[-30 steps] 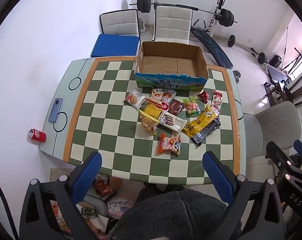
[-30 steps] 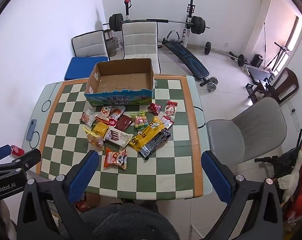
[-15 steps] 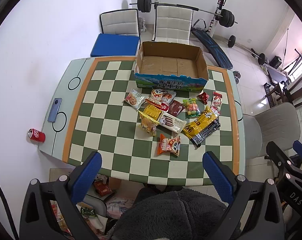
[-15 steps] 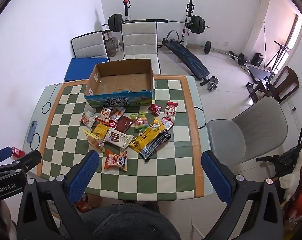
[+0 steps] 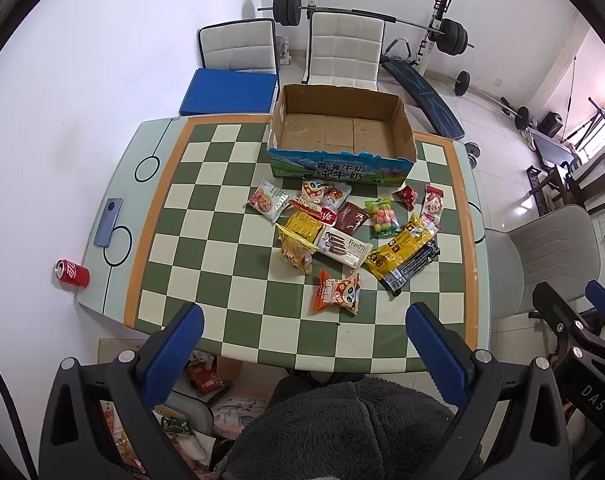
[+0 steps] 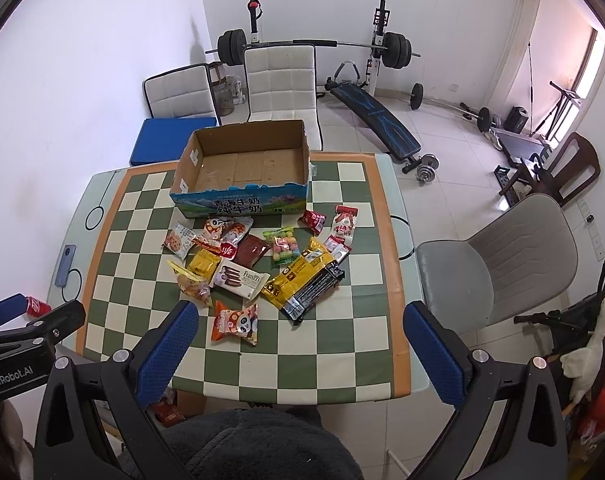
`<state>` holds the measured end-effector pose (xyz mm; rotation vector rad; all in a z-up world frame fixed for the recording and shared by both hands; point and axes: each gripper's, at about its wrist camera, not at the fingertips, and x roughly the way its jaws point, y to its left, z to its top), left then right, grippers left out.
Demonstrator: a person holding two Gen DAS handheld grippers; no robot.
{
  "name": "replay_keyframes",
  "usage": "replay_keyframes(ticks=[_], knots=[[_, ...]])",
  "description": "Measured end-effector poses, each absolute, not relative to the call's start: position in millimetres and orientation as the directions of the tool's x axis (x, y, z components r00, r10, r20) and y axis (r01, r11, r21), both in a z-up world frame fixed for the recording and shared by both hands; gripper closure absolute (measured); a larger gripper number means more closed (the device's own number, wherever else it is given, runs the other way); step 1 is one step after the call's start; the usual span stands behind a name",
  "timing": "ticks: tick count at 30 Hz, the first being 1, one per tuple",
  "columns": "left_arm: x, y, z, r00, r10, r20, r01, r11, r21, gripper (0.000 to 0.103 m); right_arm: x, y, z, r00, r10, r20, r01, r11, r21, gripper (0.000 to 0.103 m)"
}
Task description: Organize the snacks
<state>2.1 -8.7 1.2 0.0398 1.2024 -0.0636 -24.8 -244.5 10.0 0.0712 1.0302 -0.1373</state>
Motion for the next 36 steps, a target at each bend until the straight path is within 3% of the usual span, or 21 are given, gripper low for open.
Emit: replay_keyframes(ticks=[36], knots=[[11,-8,7,0.359,-0.038,-0.933,0.07,0.997,-0.013,0.0,-13,-234,14,0.512,-0.072,-0.856,0.146,0.989,0.004,0.0]])
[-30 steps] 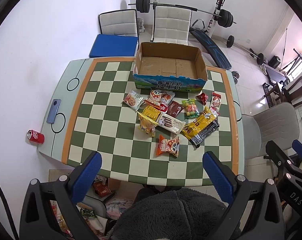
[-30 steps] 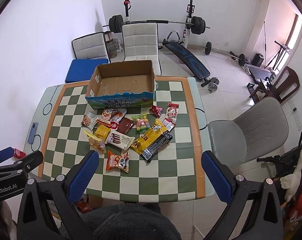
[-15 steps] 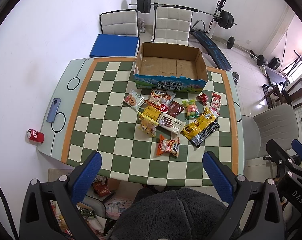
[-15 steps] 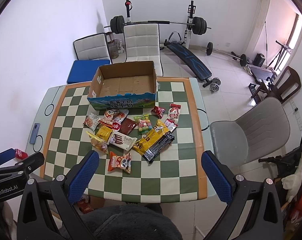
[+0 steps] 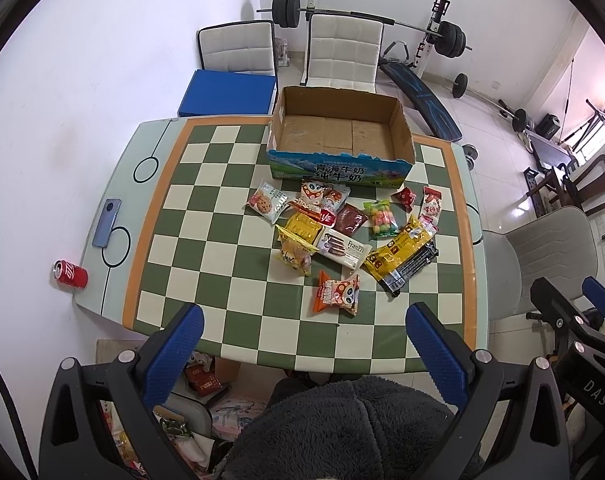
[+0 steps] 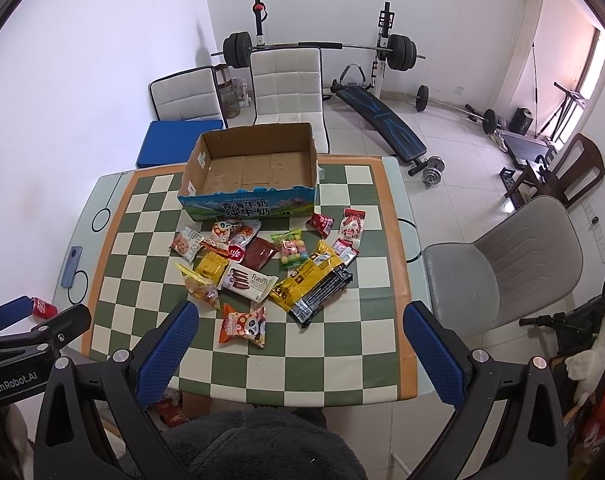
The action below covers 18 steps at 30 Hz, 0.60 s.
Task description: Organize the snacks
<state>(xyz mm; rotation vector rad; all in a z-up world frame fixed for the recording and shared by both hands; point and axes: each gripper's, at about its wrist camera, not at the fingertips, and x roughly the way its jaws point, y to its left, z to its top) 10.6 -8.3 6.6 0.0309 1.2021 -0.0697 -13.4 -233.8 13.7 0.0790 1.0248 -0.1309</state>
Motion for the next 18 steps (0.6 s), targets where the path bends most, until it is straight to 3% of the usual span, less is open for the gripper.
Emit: replay_keyframes(ticks=[18], knots=[[11.4,-9.9,7.3,0.362,-0.039,-0.931,0.069,0.998,-0.015,0.0,-14.0,-232.8,14.2,0.516,-0.066,-0.854,0.141,0.99,0.009,0.0]])
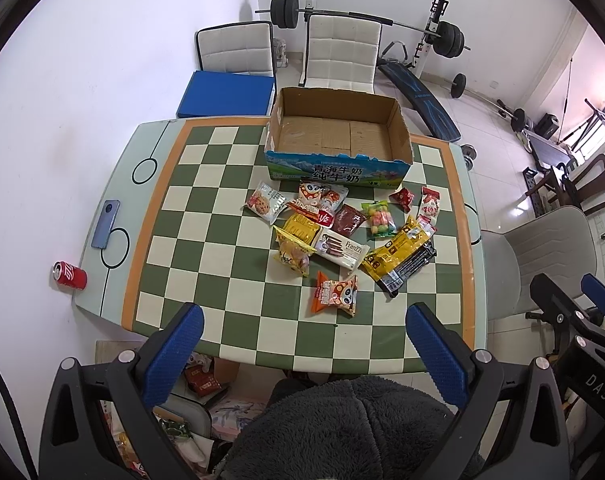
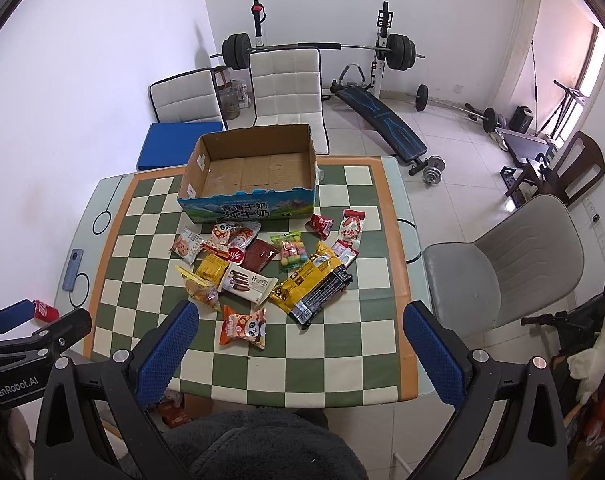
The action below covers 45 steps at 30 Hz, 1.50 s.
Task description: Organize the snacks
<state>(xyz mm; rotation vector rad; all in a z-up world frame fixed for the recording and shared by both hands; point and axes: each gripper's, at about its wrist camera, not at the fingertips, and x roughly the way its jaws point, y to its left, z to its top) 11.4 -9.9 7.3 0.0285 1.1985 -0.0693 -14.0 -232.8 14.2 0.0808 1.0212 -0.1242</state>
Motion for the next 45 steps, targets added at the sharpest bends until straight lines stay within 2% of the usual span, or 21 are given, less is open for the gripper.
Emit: replay_keyframes(ticks=[6,9,12,17,20,25,31,38,40,42,44,45], knots=[[16,-11,6,0.369,-0.025,-0.929,0.045,0.999,-0.008,0.0,-6,-229,14,0.51,-0.043,-0.859,0.148,0.988,0.039,0.0],[29,-8,-5,0.379,0.015,-0.925,-0.009,1.0,0.012,0.0,2,-249,0,0.518,0.06,-0.853,0.155,0.975,0.162,0.0],[52,2,-33,0.332,0.037,-0.943,-0.073,0.997,0.014,0.0,28,-262,-34,0.486,0.138,-0.863,0.203,0.942,0.265,0.0],[93,30,-102,0.19,0.015,-0.982,-0.163,0.986,-0.016,0.0,79,-290,-129,0.339,0.216,-0.916,0.351,0.874,0.336,0.0],[119,42,-149,0.078,-0.062,-0.995,-0.234,0.969,-0.078,0.0,103,-313,-195,0.258,0.225,-0.939,0.432,0.843,0.321,0.0],[151,55,-221,-0.052,-0.211,-0.976,-0.377,0.909,-0.176,0.0,140,-327,-272,0.141,0.243,-0.96,0.505,0.816,0.281,0.0],[187,60,-295,-0.18,-0.267,-0.947,-0.476,0.866,-0.153,0.0,169,-333,-338,0.04,0.258,-0.965,0.566,0.79,0.235,0.0],[204,51,-362,-0.311,-0.328,-0.892,-0.502,0.854,-0.139,0.001,183,-334,-379,-0.024,0.264,-0.964,0.631,0.752,0.19,0.0],[207,47,-370,-0.321,-0.317,-0.892,-0.485,0.864,-0.133,0.01,186,-334,-389,-0.042,0.267,-0.963,0.651,0.738,0.177,0.0],[208,43,-374,-0.325,-0.296,-0.898,-0.456,0.881,-0.125,0.03,188,-334,-396,-0.053,0.263,-0.963,0.668,0.726,0.161,0.0],[210,38,-374,-0.322,-0.265,-0.909,-0.41,0.904,-0.118,0.041,192,-335,-403,-0.064,0.253,-0.965,0.68,0.719,0.143,0.0],[210,36,-373,-0.321,-0.245,-0.915,-0.388,0.915,-0.109,0.042,194,-335,-407,-0.076,0.237,-0.969,0.683,0.72,0.123,0.0]])
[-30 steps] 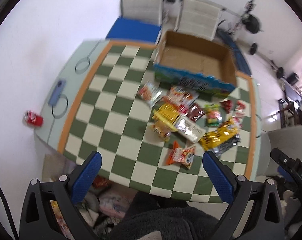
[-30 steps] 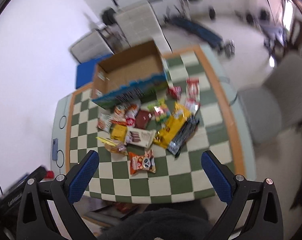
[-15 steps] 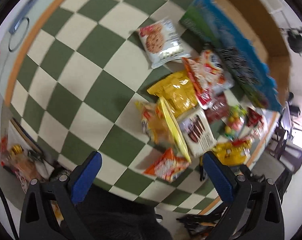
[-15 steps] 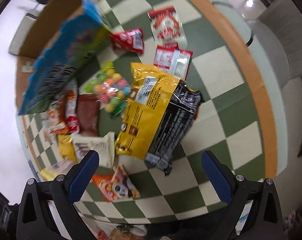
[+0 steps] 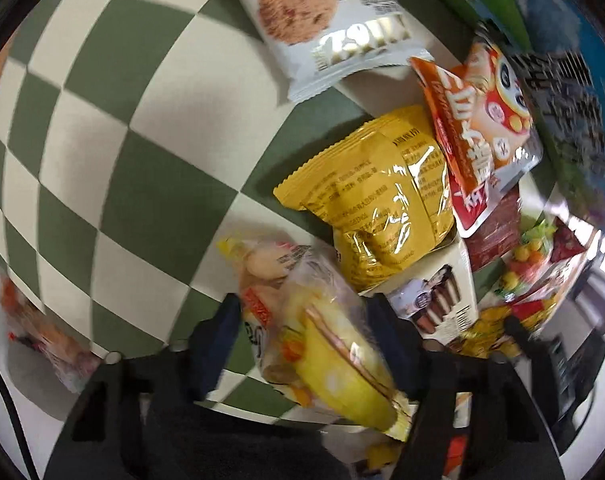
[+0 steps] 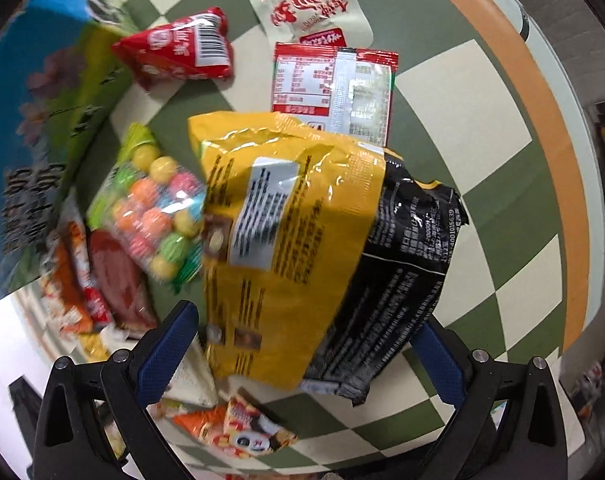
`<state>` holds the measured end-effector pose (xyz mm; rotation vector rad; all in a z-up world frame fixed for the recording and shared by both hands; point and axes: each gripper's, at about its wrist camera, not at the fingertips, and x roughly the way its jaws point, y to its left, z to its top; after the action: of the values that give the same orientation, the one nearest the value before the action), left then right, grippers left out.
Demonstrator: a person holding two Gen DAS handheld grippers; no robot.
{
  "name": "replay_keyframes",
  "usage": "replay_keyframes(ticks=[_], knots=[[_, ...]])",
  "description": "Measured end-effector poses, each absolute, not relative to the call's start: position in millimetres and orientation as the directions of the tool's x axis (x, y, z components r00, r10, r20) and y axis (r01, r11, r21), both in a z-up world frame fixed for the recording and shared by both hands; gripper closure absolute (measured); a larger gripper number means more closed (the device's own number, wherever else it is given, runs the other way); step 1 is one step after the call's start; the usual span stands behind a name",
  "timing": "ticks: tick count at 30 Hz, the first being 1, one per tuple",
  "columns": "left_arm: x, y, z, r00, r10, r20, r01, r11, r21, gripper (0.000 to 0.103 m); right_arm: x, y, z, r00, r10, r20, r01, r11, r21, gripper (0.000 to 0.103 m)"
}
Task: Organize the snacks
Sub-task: 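Grasp the yellow-black snack bag with the right tool while the left tool grasps the yellow chip bag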
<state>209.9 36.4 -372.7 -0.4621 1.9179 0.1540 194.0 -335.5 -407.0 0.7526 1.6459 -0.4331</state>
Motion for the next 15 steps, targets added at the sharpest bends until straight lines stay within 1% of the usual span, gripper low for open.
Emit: replay_keyframes(ticks=[2,6,8,11,15], knots=[[213,33,-370,-0.31,-0.219,-0.925,-0.343,0.933,-0.106,0.044,197,-335,-415,-0.093,0.229,-0.969,0.69,0.716,0.102,0.0],[209,18,-359,-0.282,-0.122,-0.952,-0.215,0.975,-0.061,0.05,195,-333,-434,-0.157,0.229,-0.961,0.699,0.713,0.056,0.002],[205,9,-353,-0.258,-0.065,-0.964,-0.142,0.989,-0.028,0.052,192,-333,-439,-0.164,0.244,-0.956,0.7,0.712,0.061,0.007],[195,-10,-345,-0.214,0.02,-0.977,-0.033,0.999,0.028,0.054,184,-331,-444,-0.158,0.23,-0.96,0.678,0.733,0.064,0.011],[179,-27,-340,-0.201,0.042,-0.979,0.024,0.999,0.038,0.056,170,-324,-445,-0.146,0.184,-0.972,0.626,0.778,0.053,0.011]])
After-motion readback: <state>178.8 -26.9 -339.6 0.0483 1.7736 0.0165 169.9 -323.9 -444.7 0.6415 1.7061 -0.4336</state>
